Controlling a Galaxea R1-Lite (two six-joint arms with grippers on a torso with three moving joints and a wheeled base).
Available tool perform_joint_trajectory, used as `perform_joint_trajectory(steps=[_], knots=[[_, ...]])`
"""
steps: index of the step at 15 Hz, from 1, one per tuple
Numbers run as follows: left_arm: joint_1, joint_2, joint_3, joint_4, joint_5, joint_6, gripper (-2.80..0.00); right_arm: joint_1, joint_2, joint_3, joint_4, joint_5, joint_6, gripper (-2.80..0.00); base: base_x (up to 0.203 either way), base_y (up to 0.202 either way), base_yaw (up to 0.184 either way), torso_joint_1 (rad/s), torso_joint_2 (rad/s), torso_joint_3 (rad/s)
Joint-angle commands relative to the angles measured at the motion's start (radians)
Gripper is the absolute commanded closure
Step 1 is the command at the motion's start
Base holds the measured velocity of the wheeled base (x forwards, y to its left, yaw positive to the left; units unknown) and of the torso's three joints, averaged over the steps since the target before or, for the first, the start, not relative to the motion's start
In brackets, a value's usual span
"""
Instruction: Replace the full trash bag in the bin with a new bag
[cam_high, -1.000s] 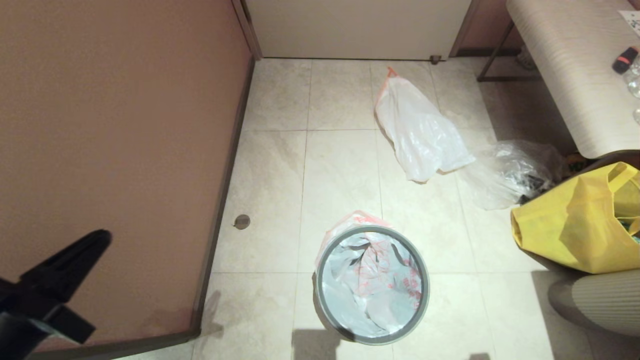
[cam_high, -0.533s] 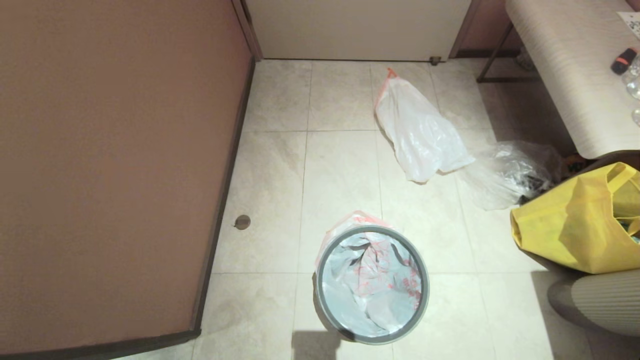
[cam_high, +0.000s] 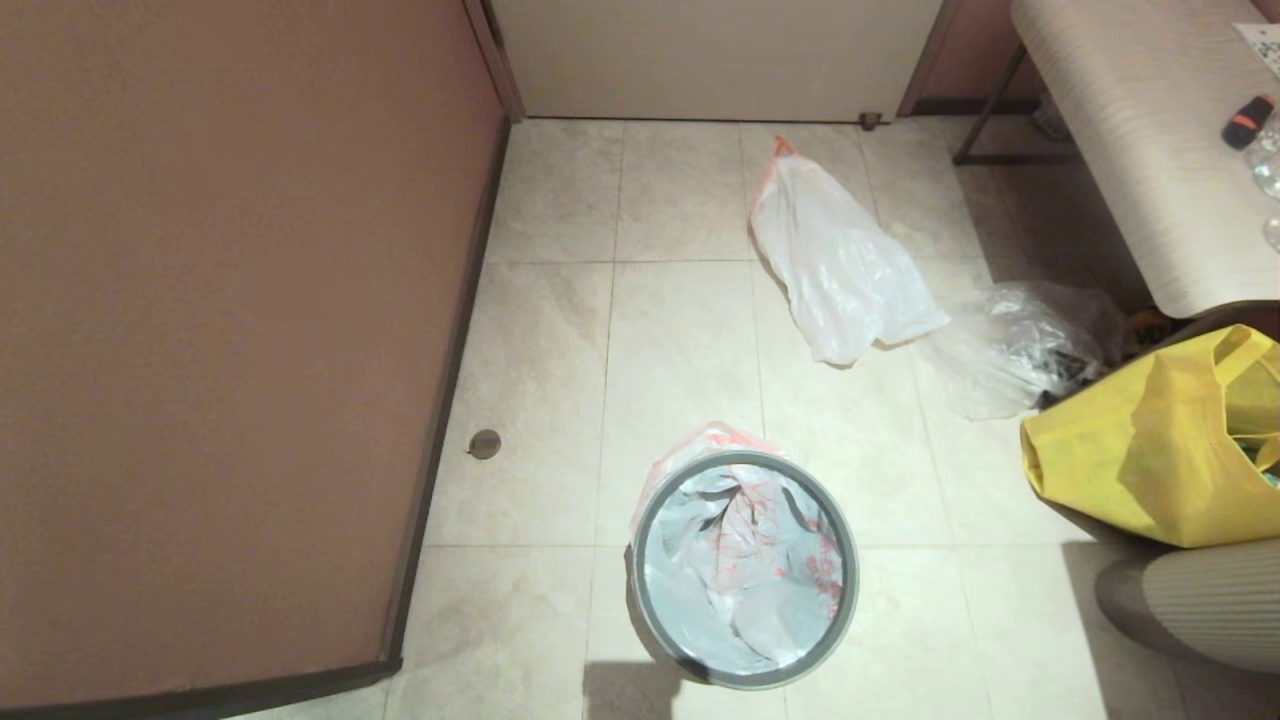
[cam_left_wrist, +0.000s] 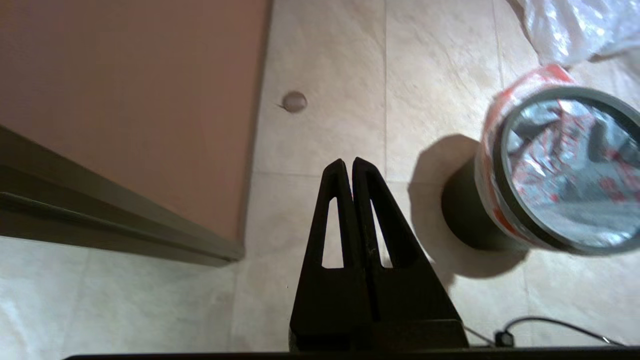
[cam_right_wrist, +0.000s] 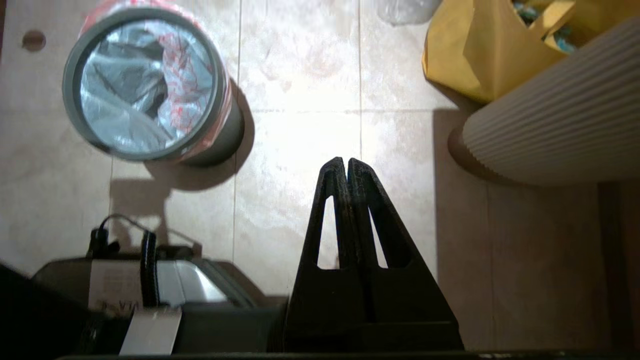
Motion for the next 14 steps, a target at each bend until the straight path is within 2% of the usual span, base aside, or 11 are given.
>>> perform_joint_trajectory(steps=[1, 2, 5, 9, 13, 14], knots=[[0.001, -0.002, 0.023, -0.001, -0.01, 0.0, 0.0, 0.001, -0.004, 0.102, -0.168, -0.003, 0.002, 0.0, 0.0, 0.0, 0.0, 0.0, 0.0, 0.0], [0.001, -0.002, 0.023, -0.001, -0.01, 0.015, 0.0, 0.001, -0.004, 0.159, -0.252, -0.004, 0.003, 0.0, 0.0, 0.0, 0.0, 0.0, 0.0, 0.0], [-0.004, 0.003, 0.021, 0.004, -0.025, 0.069, 0.0, 0.001, -0.004, 0.322, -0.394, 0.0, 0.005, 0.0, 0.0, 0.0, 0.0, 0.0, 0.0, 0.0], [-0.004, 0.043, 0.021, 0.005, -0.046, 0.078, 0.0, 0.001, -0.004, 0.6, -0.653, 0.033, -0.018, 0.0, 0.0, 0.0, 0.0, 0.0, 0.0, 0.0], [-0.002, -0.002, 0.056, -0.038, -0.034, 0.109, 0.0, 0.0, -0.004, 0.663, -0.746, 0.027, -0.046, 0.0, 0.0, 0.0, 0.0, 0.0, 0.0, 0.0], [-0.002, -0.002, 0.059, -0.056, -0.026, 0.089, 0.0, 0.0, -0.004, 0.671, -0.771, 0.026, -0.032, 0.0, 0.0, 0.0, 0.0, 0.0, 0.0, 0.0]])
